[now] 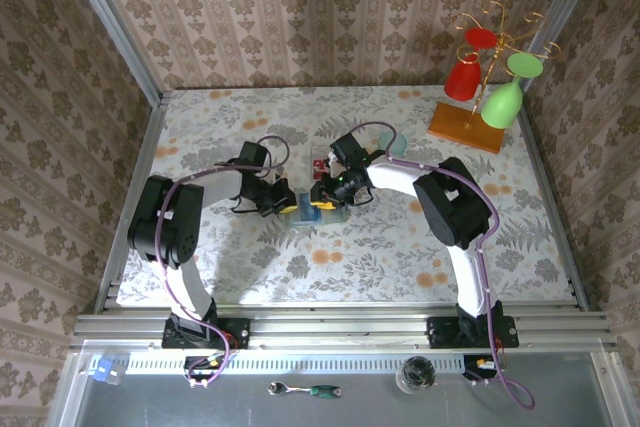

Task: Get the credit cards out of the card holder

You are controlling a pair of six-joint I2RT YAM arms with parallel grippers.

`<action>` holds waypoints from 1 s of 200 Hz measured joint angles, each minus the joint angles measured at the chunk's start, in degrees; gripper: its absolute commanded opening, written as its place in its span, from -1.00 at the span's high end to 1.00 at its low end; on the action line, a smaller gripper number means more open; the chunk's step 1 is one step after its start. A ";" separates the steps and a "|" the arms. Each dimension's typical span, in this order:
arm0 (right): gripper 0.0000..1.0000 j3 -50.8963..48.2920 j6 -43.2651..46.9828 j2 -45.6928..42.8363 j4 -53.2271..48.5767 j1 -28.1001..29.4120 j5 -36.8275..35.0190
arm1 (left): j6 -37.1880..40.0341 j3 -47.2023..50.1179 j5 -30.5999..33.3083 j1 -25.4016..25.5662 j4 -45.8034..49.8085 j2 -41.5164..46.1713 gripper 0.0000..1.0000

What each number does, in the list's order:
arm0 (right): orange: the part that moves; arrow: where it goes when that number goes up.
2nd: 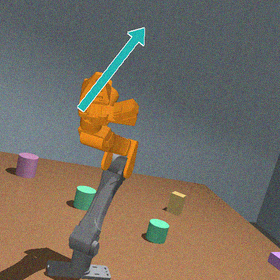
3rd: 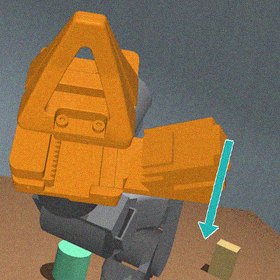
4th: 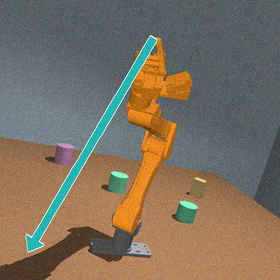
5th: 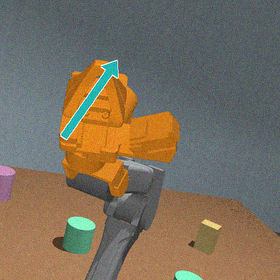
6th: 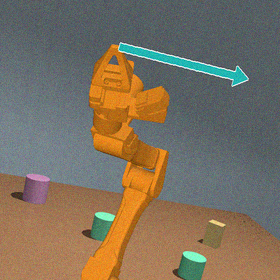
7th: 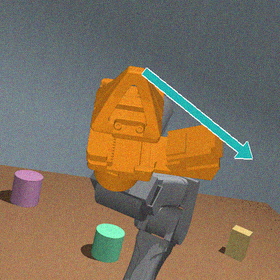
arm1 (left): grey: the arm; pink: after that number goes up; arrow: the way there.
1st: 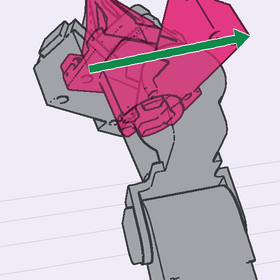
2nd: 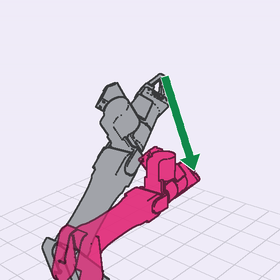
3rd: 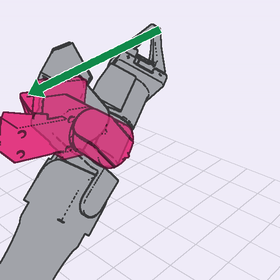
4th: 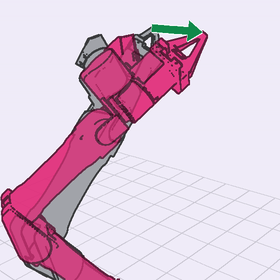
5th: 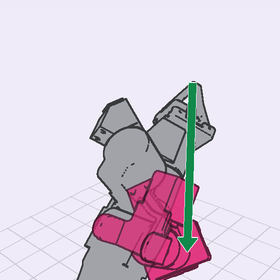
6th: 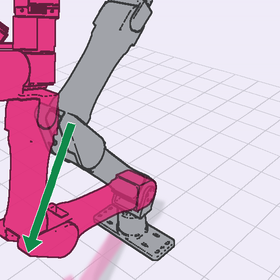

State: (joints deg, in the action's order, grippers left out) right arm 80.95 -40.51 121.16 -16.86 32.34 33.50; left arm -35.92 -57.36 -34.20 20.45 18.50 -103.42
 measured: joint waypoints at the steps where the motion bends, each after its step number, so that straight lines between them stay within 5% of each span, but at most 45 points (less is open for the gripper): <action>1: 0.44 0.00 0.00 0.00 0.00 0.02 0.00 | 0.00 0.00 0.00 0.00 0.00 0.00 0.86; 200: 0.44 1.62 0.04 0.85 -1.03 1.09 0.90 | 0.02 0.15 -0.09 -0.20 -0.09 -0.02 0.90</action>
State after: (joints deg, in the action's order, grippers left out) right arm 82.56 -40.47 122.02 -17.89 33.43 34.39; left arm -35.90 -57.21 -34.28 20.25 18.41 -103.44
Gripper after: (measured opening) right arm 0.281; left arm 0.053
